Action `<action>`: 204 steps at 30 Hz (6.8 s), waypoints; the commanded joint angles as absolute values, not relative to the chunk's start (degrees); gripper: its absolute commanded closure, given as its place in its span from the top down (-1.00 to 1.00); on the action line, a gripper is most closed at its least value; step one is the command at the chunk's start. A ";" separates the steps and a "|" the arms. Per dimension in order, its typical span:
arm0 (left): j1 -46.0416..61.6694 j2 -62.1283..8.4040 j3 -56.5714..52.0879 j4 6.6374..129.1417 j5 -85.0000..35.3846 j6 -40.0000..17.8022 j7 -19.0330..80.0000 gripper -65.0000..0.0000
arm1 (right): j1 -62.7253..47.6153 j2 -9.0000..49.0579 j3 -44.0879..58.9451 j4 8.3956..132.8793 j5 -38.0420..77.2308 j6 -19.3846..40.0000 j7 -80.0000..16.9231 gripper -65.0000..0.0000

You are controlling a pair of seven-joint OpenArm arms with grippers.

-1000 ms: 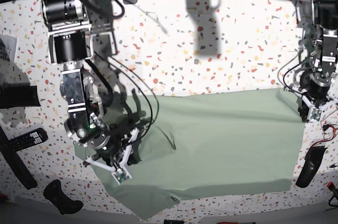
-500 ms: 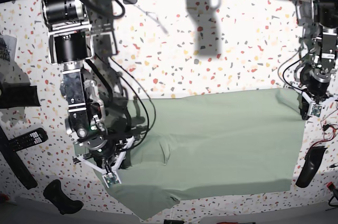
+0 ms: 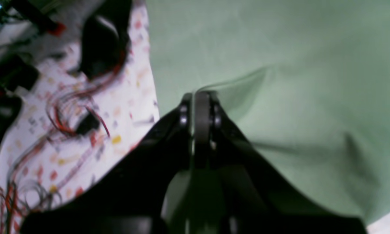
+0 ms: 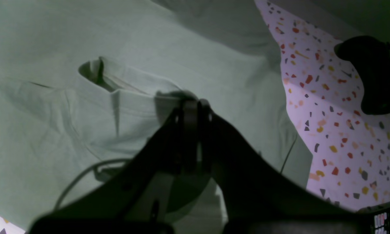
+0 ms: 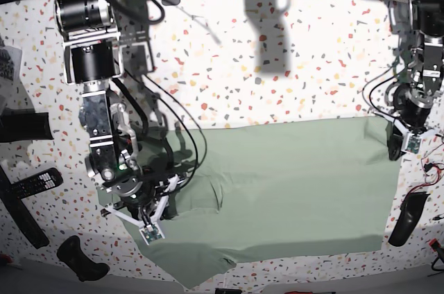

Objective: Fold the T-shirt properly
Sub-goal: 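Drag the held shirt edge with the right gripper to flatten it, then grasp the shirt's shoulder corners with both grippers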

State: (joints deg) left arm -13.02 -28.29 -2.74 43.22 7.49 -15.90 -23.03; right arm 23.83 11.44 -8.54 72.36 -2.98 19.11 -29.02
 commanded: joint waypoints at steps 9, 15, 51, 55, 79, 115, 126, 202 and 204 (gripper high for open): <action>-15.07 -29.39 -3.20 43.83 7.01 -15.53 -24.56 -1.00 | 25.85 11.75 -8.27 73.25 -2.74 19.11 -27.46 -1.00; -17.06 -29.36 -3.22 43.81 6.98 -15.53 -24.53 -1.00 | 25.87 11.75 -8.27 73.25 -2.76 19.14 -27.33 -1.00; -17.30 -29.39 -3.22 43.81 6.98 -15.49 -24.58 -1.00 | 26.50 11.73 -8.27 73.25 -3.64 19.09 -21.93 -0.15; -17.32 -29.45 -3.22 43.81 6.98 -15.42 -24.56 -0.38 | 26.52 11.75 -8.27 73.25 -4.36 19.07 -21.93 -0.15; -13.10 -40.40 -3.22 64.95 7.46 -40.00 -15.88 0.20 | 28.08 27.55 -22.90 87.15 19.16 40.00 -59.61 -0.15; -0.03 -40.82 14.46 74.54 32.97 -12.64 0.10 -0.24 | 24.73 37.60 -41.56 79.20 -10.79 40.00 -32.16 -0.24; -2.35 -39.22 14.46 70.04 29.76 -12.64 -1.30 -0.44 | 24.58 35.75 -41.56 79.20 -11.99 40.00 -29.36 -0.62; -4.80 -37.34 14.46 69.14 18.39 -12.62 5.15 -1.00 | 24.73 33.52 -41.60 65.87 -24.34 31.64 -22.85 -0.32; -4.80 -37.34 14.46 69.14 18.39 -12.62 5.13 -1.00 | 24.73 33.71 -41.60 68.25 -20.10 37.23 -24.82 -0.32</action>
State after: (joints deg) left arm -3.92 -36.07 14.81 68.16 18.59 -13.52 6.00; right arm 24.23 33.45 -41.52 69.14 -13.67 41.04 -20.01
